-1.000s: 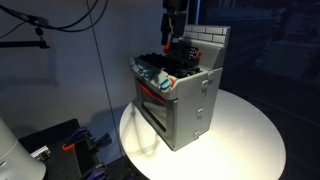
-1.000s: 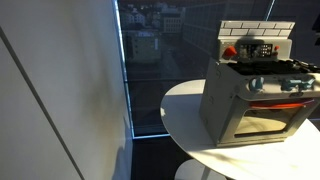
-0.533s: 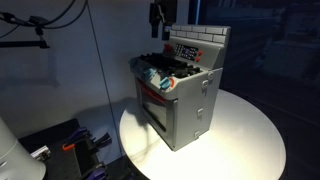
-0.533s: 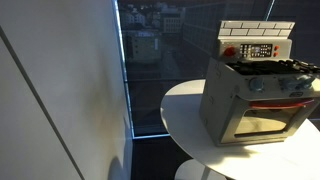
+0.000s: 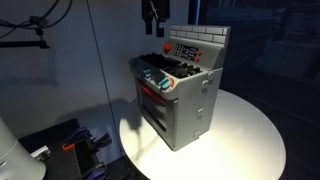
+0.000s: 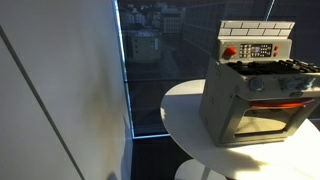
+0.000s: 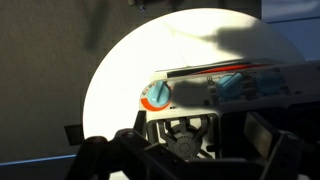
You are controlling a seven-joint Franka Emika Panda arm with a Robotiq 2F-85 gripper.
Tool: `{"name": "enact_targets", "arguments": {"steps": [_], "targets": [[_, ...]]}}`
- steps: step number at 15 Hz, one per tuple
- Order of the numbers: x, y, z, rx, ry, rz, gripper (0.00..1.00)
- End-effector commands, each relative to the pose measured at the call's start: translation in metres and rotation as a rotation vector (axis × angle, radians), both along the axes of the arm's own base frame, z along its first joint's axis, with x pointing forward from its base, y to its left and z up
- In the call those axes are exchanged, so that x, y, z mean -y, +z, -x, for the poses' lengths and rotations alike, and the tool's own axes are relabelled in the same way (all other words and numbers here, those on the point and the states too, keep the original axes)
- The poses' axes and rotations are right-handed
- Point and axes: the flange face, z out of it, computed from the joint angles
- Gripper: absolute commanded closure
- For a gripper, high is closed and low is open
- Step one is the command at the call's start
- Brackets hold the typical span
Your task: Press the top button on the right side of the stove
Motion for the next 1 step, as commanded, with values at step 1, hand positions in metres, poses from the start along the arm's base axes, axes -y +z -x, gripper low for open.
{"name": "enact_targets", "arguments": {"steps": [1], "targets": [[0.0001, -0.0019, 0.0001, -0.004, 0.001, -0.001, 0.00]]}}
